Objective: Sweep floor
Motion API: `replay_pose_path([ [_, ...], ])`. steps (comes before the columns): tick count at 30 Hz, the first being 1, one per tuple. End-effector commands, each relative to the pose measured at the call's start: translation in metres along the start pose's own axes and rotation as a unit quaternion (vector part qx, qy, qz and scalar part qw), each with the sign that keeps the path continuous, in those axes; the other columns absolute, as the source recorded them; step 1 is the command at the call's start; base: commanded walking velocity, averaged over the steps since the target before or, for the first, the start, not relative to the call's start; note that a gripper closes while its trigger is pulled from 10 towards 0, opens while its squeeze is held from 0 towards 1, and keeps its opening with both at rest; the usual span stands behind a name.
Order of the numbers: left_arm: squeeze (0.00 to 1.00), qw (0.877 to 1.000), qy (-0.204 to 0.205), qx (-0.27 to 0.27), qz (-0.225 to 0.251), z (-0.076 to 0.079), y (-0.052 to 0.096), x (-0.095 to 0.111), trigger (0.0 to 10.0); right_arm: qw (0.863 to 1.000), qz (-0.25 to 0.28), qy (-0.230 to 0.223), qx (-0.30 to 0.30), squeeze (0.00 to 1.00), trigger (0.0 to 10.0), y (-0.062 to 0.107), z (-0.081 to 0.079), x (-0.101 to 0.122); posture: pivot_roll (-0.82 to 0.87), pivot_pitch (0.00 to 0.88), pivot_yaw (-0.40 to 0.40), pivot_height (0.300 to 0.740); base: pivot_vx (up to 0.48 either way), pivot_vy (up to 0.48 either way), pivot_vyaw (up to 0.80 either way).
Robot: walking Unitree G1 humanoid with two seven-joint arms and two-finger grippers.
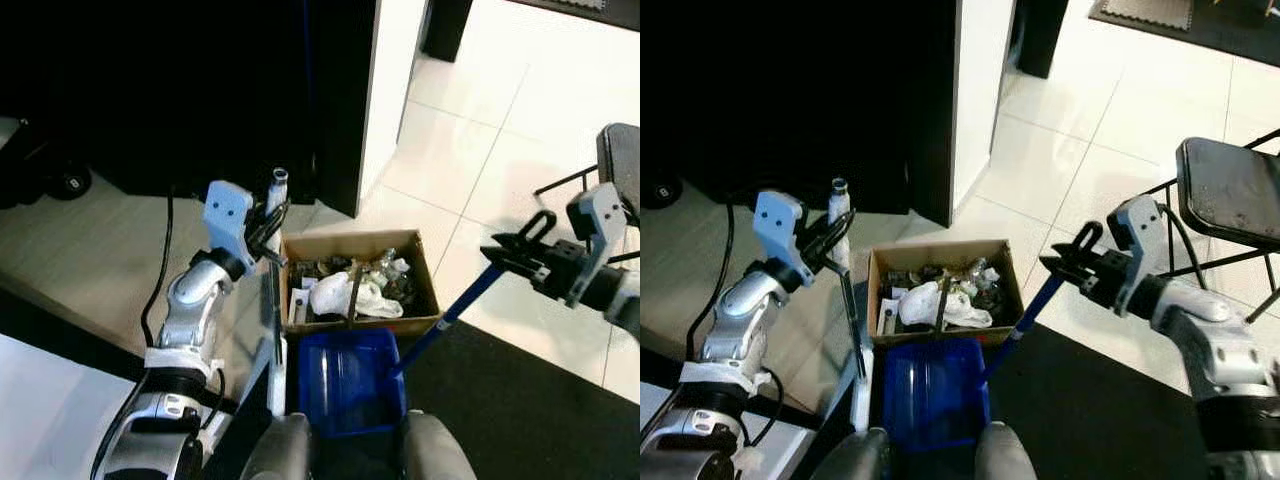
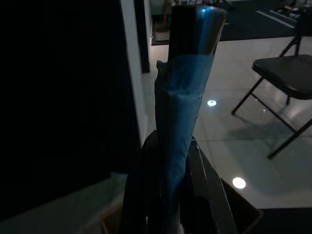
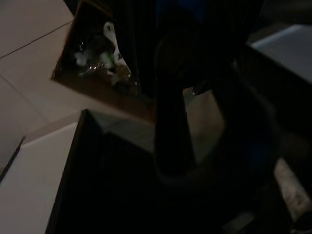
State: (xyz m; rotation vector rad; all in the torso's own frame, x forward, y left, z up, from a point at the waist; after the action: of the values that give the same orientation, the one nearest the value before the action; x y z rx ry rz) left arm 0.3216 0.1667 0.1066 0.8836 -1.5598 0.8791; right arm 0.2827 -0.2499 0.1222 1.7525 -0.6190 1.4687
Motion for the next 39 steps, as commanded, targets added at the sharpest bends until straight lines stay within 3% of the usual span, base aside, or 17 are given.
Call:
replay_pose_path([
  [1,0.00,1.000,-0.001,0.012,0.004,-0.001,0.000,-0.001,10.0,0.999,0.026,0.027,-0.036,0.00,10.0,0.002,0.009,0.011,-0.01,0.048,0.026,0.740,0.000,0.000,0.00],
  [4,0.00,0.999,-0.010,0.035,0.005,-0.005,0.000,-0.001,10.0,0.994,0.046,0.027,-0.091,0.00,10.0,-0.002,0.019,0.013,-0.01,0.050,0.026,0.740,0.000,0.000,0.00],
  [7,0.00,0.999,-0.012,0.039,0.004,-0.005,0.000,-0.002,10.0,0.994,0.045,0.027,-0.098,0.00,10.0,-0.003,0.020,0.011,-0.01,0.050,0.026,0.740,0.000,0.000,0.00],
  [9,0.00,0.999,-0.014,0.041,-0.001,-0.005,-0.001,-0.004,10.0,0.996,-0.003,0.029,-0.088,0.00,10.0,-0.003,0.019,-0.006,-0.02,0.051,0.027,0.740,0.000,0.000,0.00],
  [11,0.00,0.999,-0.014,0.041,-0.001,-0.005,-0.001,-0.004,10.0,0.996,-0.003,0.029,-0.088,0.00,10.0,-0.003,0.019,-0.006,-0.02,0.051,0.027,0.740,0.000,0.000,0.00],
  [13,0.00,0.999,-0.015,0.043,0.000,-0.003,-0.002,-0.005,10.0,0.995,-0.044,0.041,-0.084,0.00,10.0,-0.004,0.017,-0.024,-0.02,0.050,0.023,0.740,0.000,0.000,0.00],
  [19,0.00,0.999,-0.016,0.048,0.002,-0.003,-0.002,-0.005,10.0,0.992,-0.077,0.043,-0.095,0.00,10.0,-0.005,0.010,-0.051,-0.02,0.046,0.019,0.740,0.000,0.000,0.00],
  [23,0.00,0.999,-0.017,0.051,0.002,-0.004,-0.001,-0.006,10.0,0.988,-0.072,0.037,-0.132,0.00,10.0,-0.002,0.013,-0.059,-0.02,0.044,0.018,0.740,0.000,0.000,0.00],
  [29,0.00,0.998,-0.017,0.055,0.001,-0.003,-0.001,-0.008,10.0,0.984,0.004,-0.018,-0.179,0.00,10.0,-0.005,0.012,-0.065,-0.02,0.043,0.021,0.740,0.000,0.000,0.00],
  [33,0.00,0.999,-0.015,0.049,0.001,-0.001,-0.004,-0.008,10.0,0.986,-0.012,0.001,-0.167,0.00,10.0,-0.010,0.004,-0.074,-0.02,0.040,0.023,0.740,0.000,0.000,0.00],
  [39,0.00,1.000,-0.002,-0.005,-0.029,0.014,-0.008,-0.016,10.0,0.986,-0.033,0.042,-0.156,0.00,10.0,-0.019,0.003,-0.075,-0.02,0.040,0.029,0.740,0.000,0.000,0.00],
])
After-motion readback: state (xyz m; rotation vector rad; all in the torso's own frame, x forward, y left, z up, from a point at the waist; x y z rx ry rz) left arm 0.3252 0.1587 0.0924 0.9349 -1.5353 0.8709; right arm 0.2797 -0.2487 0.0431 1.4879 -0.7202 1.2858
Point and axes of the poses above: a point about 5 cm out from each wrist's last joint towards the gripper, its own y axis pointing back from the gripper into the wrist, its own x axis along the axis of the wrist's last joint, z = x × y, the point moved 1 cm from there along -y, pointing out of the wrist towards the gripper, and after that the axes turned 1 degree about -y, right-handed, at the moved point
